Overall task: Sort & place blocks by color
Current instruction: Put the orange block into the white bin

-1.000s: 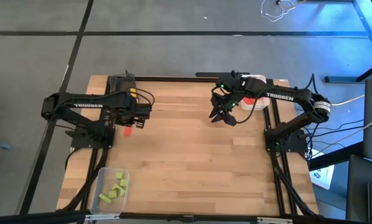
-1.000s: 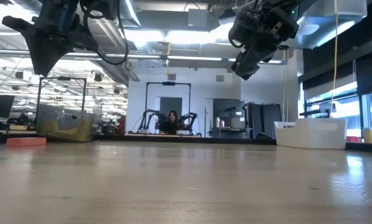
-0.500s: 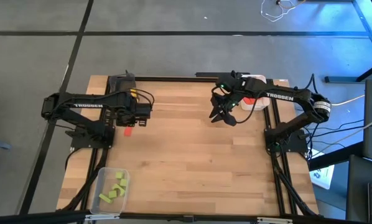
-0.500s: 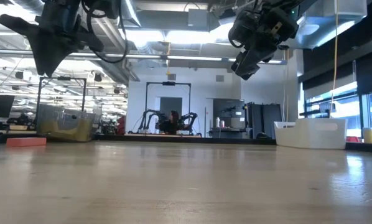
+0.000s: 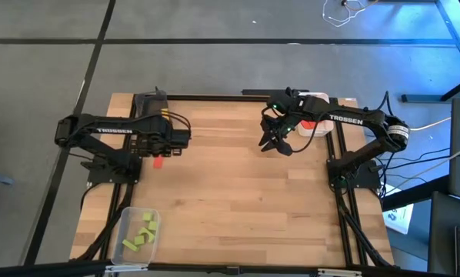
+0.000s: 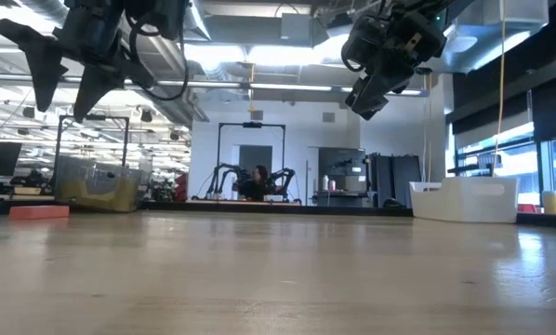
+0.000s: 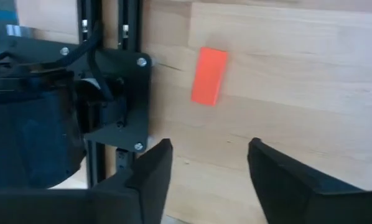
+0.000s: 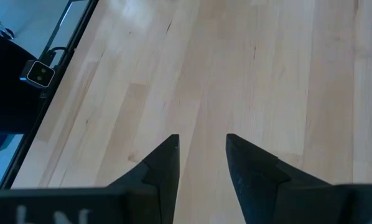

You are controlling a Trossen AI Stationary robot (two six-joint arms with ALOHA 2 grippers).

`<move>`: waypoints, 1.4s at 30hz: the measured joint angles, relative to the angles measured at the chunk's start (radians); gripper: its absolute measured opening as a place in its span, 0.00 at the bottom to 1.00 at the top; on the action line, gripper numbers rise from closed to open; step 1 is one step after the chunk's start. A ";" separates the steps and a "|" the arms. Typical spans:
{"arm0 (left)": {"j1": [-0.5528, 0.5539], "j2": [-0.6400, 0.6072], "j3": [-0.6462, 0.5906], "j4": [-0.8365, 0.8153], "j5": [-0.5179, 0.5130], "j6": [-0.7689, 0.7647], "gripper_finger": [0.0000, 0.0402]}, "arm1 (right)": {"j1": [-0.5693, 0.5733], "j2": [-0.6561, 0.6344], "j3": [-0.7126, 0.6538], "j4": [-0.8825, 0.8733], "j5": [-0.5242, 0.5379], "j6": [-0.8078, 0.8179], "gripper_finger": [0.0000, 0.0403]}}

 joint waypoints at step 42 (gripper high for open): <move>0.000 0.016 -0.484 0.505 0.009 0.087 0.59 | 0.000 0.000 -0.001 0.000 0.000 0.000 0.33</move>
